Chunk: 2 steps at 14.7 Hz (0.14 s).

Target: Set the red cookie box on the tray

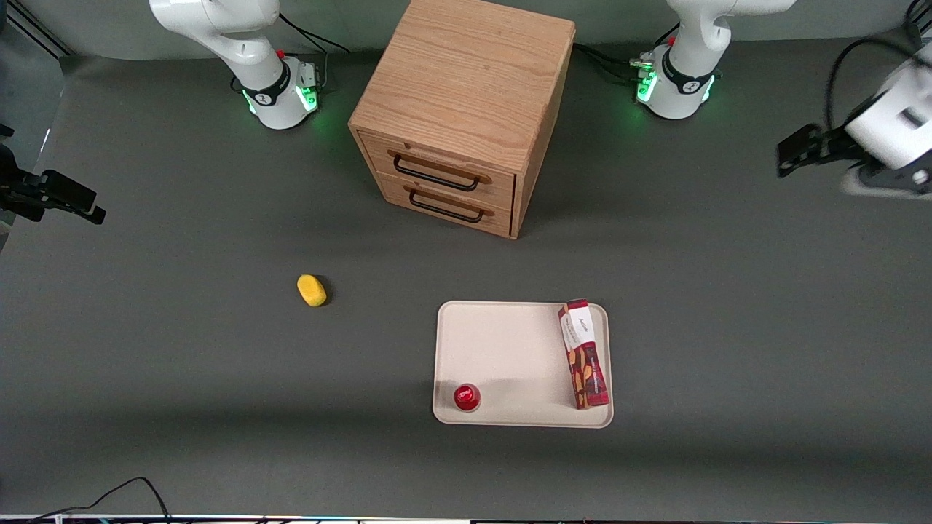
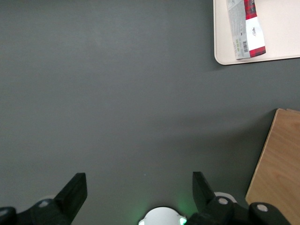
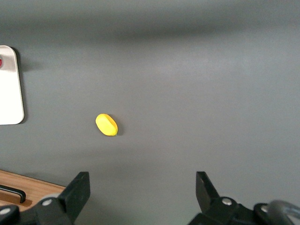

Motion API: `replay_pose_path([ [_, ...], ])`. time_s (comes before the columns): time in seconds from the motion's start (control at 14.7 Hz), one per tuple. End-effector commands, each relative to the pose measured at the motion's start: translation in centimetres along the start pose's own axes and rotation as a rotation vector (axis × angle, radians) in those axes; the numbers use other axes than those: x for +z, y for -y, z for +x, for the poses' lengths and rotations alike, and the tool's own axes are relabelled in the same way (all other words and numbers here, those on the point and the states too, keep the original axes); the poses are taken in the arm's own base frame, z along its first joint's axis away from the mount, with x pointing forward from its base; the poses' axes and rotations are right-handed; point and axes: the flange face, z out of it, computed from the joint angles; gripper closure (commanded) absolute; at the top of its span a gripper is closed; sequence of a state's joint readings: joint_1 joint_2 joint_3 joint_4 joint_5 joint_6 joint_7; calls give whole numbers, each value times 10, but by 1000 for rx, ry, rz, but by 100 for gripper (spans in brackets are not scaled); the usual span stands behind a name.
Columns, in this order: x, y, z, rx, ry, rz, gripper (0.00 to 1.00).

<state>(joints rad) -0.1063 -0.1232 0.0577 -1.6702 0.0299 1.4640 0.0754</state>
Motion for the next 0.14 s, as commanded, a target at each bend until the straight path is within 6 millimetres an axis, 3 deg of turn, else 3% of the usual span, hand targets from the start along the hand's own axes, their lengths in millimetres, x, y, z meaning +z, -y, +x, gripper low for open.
replay_pose_path([
  [0.0,-7,12,-18,45,-3,-12,0],
  [0.07,-8,13,-19,43,-3,-13,0],
])
